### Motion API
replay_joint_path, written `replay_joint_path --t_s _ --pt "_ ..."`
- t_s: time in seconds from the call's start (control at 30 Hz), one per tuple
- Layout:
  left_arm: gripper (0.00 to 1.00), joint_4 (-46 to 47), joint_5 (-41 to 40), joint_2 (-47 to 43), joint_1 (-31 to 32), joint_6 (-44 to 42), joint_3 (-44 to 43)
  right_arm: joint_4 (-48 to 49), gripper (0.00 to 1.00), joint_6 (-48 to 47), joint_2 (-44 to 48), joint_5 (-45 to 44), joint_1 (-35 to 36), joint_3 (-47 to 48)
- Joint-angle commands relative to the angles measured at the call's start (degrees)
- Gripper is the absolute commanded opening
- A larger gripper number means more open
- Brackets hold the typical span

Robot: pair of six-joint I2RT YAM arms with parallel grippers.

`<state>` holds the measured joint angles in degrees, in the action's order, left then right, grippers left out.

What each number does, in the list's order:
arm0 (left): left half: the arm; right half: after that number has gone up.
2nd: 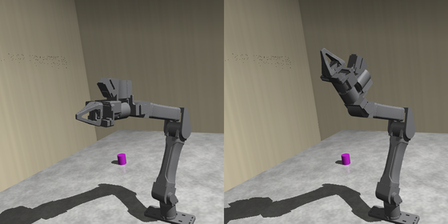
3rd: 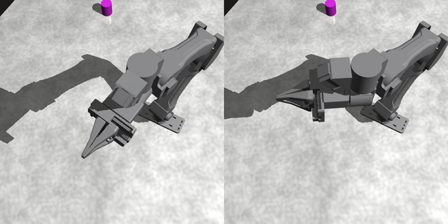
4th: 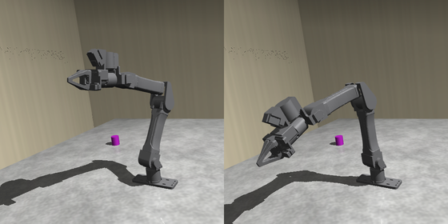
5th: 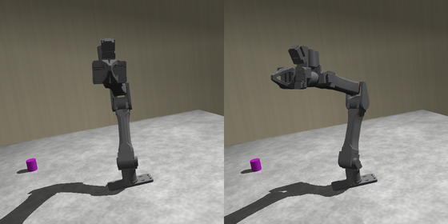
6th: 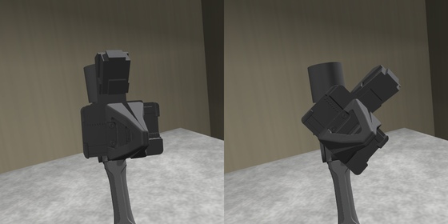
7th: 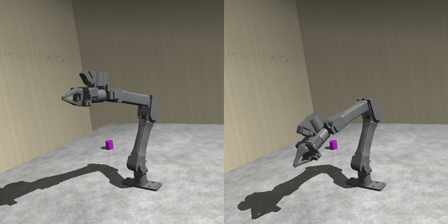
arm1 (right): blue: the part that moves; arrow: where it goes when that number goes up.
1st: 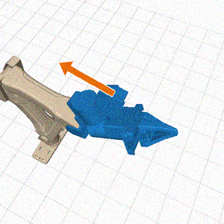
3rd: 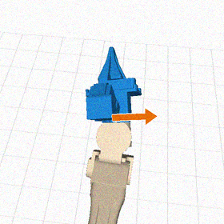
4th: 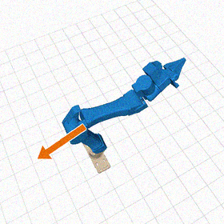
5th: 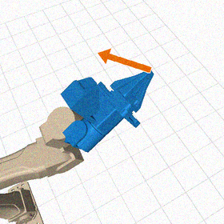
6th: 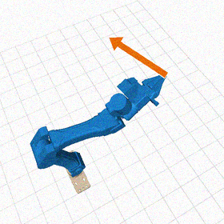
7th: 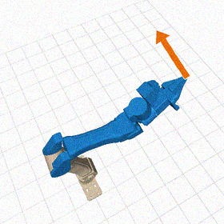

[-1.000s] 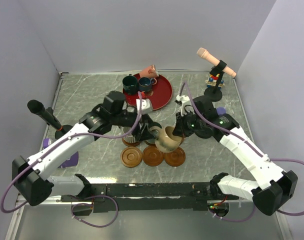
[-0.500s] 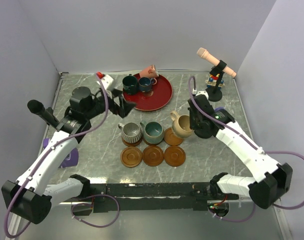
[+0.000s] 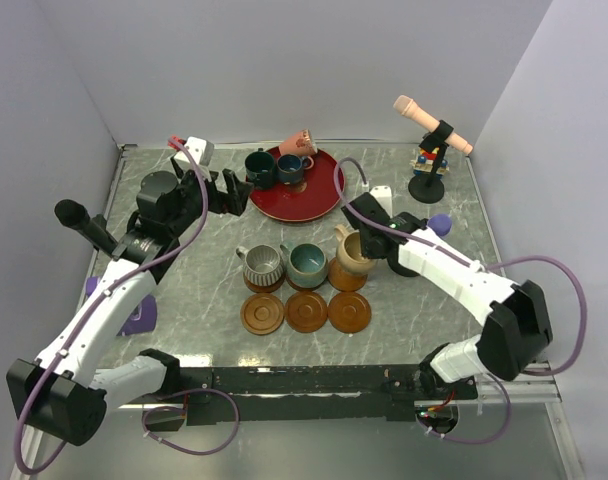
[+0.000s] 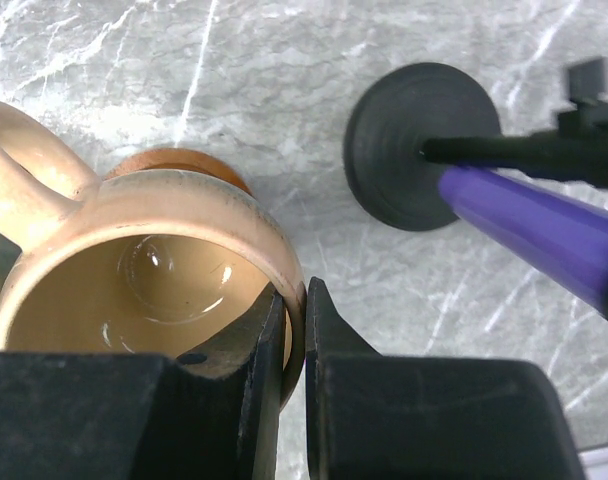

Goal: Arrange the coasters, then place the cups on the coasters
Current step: Place the cup on the coaster.

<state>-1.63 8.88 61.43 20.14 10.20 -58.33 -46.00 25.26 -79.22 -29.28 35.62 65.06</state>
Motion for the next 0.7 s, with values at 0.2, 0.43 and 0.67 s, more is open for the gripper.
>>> replay_joint_path --t_s 0.2,0.43,0.67 --pt "0.96 1.72 -2.03 0.80 -1.51 1.23 -0.30 9.43 0.00 1.02 -5.85 -2.63 2.35 0.60" --pt "0.96 0.05 -1.24 1.68 -1.95 1.40 -0.74 9.53 0.00 1.55 -8.93 -3.85 2.62 0.51" --pt "0.97 0.31 -0.54 1.94 -2.12 1.49 -0.74 9.17 0.00 1.90 -9.64 -4.47 2.62 -0.72"
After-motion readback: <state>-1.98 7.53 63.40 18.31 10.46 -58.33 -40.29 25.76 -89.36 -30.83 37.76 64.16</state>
